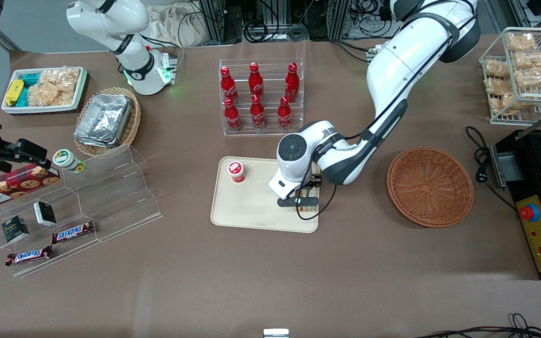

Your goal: Place sandwich from basket to tray

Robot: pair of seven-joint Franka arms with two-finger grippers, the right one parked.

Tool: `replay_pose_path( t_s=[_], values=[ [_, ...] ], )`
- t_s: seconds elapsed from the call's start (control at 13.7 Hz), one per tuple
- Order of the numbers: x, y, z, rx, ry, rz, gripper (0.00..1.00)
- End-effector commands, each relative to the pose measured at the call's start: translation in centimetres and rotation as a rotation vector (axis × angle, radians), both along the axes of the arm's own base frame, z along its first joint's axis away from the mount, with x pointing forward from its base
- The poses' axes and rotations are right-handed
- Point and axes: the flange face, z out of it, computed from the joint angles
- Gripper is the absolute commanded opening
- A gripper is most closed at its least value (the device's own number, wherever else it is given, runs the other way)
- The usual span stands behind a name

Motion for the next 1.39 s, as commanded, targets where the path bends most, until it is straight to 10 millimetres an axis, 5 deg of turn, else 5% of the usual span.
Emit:
replay_pose_path(
  t_s=[0.0,0.36,0.51,0.88,1.31],
  values=[
    [1.0,-0.4,1.3,-0.008,-0.025,0.031,1.00],
    [1.7,1.2,13.6,0.004,-0.156,0.199,1.00],
    [3.2,4.5,17.3,0.000,-0.173,0.286,1.00],
    [3.2,10.3,24.8,0.021,-0.145,0.304,1.00],
    [2.7,21.7,32.0,-0.002,-0.045,0.221,1.00]
  ],
)
